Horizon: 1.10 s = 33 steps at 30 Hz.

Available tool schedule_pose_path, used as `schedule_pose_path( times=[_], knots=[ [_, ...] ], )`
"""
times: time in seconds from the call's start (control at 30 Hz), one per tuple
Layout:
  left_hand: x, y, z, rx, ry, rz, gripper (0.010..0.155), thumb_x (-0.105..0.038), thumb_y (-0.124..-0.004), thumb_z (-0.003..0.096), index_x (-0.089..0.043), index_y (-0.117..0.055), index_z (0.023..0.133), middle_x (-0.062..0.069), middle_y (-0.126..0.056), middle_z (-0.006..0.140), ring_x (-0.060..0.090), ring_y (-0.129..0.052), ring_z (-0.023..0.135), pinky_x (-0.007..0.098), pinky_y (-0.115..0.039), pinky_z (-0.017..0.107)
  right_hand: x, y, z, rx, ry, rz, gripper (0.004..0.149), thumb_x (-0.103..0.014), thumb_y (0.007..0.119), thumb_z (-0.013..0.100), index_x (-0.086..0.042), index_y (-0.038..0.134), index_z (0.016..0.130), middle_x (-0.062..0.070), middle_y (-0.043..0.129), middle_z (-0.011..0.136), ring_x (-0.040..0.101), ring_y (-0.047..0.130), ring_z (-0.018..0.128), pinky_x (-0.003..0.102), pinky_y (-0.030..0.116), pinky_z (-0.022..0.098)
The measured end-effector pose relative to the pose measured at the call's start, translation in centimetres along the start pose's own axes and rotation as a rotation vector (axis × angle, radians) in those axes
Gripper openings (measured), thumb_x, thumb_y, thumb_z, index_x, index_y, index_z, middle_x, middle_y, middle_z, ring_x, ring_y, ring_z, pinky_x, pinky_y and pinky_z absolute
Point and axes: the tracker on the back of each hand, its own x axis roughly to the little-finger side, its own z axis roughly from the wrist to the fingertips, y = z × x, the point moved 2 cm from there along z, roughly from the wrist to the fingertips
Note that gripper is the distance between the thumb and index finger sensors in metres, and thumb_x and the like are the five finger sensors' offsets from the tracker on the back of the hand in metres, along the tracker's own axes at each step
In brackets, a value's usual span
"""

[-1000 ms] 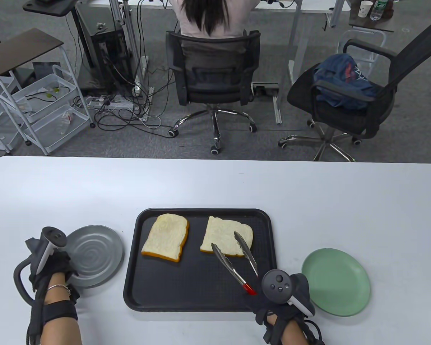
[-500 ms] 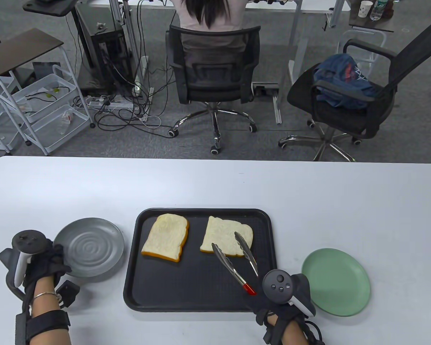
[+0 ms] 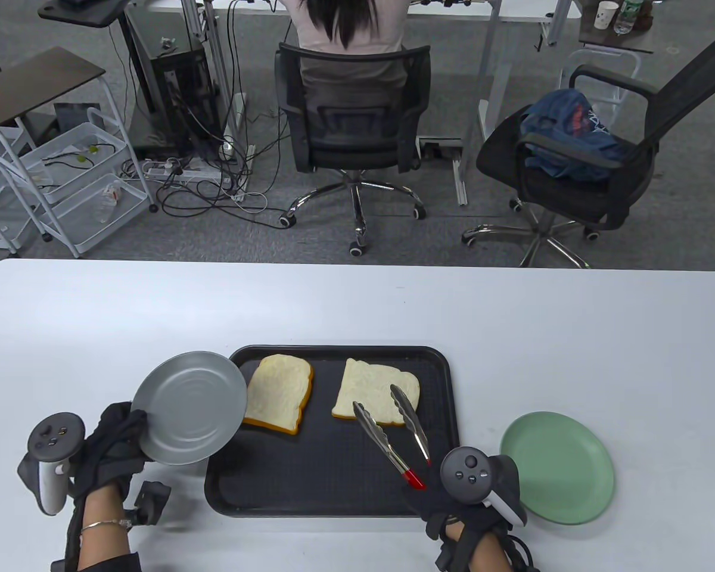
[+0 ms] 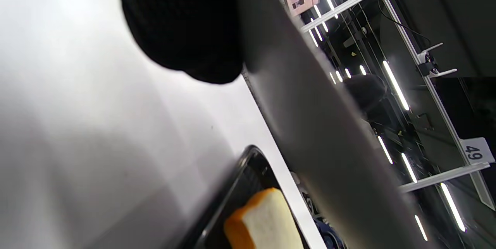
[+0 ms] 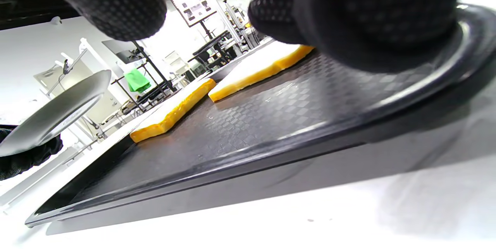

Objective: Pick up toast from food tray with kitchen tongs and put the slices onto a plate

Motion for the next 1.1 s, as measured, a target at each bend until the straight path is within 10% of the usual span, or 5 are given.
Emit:
schedule_pose_path(
  times=[0.53,1.1],
  knots=[
    [0.6,-0.4,-0.2,0.029,-0.03,-0.05,0.05,-0.026,-0.063,0.07,0.0,-0.053,0.111,0.017,-0.09,0.084,0.021,-0.106,0.052,0.021,-0.098,0.037,1.3,-1.5,0.6,-0.013,0.03,0.259,0.103,-0.057,0.077,0.039,0.011,0.024,0.094,0.04,0.064,0.075,0.03,0.089,0.034,0.034,0.089,0.012],
    [0.6,0.1,0.0,0.03,-0.037,-0.068,0.05,-0.026,-0.063,0.0702,0.0,-0.053,0.112,0.018,-0.09,0.084,0.022,-0.106,0.052,0.022,-0.098,0.037,9.3,-3.4,0.4,-0.375,0.315,0.726,0.096,-0.056,0.071,0.047,0.014,0.027,0.094,0.043,0.069,0.068,0.031,0.092,0.027,0.034,0.092,0.005]
  ],
)
